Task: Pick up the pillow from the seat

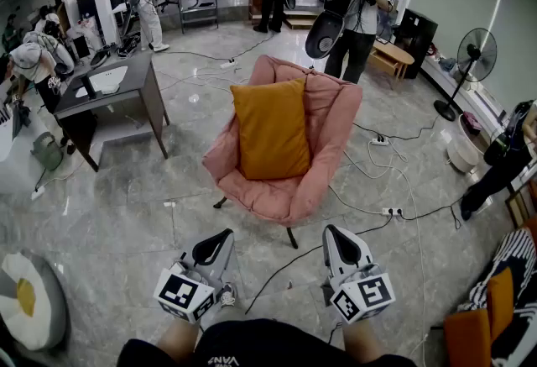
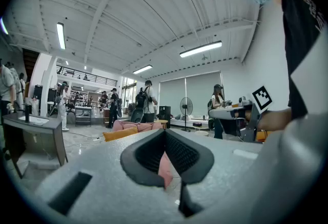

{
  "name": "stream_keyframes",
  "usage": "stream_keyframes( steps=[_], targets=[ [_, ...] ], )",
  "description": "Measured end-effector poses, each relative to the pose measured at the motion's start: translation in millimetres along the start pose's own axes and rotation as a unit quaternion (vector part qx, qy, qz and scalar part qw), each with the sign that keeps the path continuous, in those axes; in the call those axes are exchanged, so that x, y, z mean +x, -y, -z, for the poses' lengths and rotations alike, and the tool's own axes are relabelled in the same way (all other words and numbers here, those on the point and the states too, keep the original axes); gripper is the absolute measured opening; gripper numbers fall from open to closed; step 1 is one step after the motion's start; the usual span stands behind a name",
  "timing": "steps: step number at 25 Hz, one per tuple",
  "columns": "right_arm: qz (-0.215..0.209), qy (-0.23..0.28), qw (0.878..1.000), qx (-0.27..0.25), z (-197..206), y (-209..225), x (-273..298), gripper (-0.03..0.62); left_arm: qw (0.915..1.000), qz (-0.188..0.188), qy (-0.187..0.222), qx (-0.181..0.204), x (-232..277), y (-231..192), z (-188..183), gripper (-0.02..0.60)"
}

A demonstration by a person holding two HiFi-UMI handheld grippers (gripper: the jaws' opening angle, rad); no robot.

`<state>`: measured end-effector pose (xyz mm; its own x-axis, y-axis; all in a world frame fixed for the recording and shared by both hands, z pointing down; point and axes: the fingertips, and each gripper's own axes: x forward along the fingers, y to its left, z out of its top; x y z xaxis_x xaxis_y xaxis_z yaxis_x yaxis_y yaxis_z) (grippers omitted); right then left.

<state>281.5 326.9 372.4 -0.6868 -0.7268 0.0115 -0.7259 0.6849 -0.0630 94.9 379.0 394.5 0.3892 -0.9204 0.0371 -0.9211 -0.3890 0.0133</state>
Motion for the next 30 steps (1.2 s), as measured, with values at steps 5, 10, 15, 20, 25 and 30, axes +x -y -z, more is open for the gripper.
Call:
stream_keyframes(
  steps=[5,10,15,20,25,30],
  targets=[
    [-0.001,-0.004,1.0,0.004,-2.4,-5.2,29.5,0.0,0.9999,0.011,-0.001,-0.012,9.3,-27.8,-1.7,0.018],
    [0.005,-0.005,1.0,0.001,0.1,-9.3,58.5,0.003,0.9989,0.034,-0.017,-0.029,23.8,-50.8,9.3,0.025],
    [0.019,-0.022,0.999,0.025,9.6,-9.9,97.0,0.197,0.9978,0.043,-0.023,-0.045,37.4,-87.2,13.7,0.269],
    [0.045,-0.026,0.998,0.039,18.2,-24.1,141.9,0.273,0.9969,0.051,-0.031,-0.052,40.0,-140.6,20.4,0.318],
    [0.065,-0.022,0.997,0.045,20.3,-31.9,178.4,0.282,0.9955,0.068,-0.042,-0.05,47.7,-184.4,22.4,0.334],
    [0.081,-0.03,0.994,0.06,30.2,-41.2,205.6,0.284,0.9936,0.074,-0.052,-0.068,52.9,-223.7,34.9,0.334]
  ],
)
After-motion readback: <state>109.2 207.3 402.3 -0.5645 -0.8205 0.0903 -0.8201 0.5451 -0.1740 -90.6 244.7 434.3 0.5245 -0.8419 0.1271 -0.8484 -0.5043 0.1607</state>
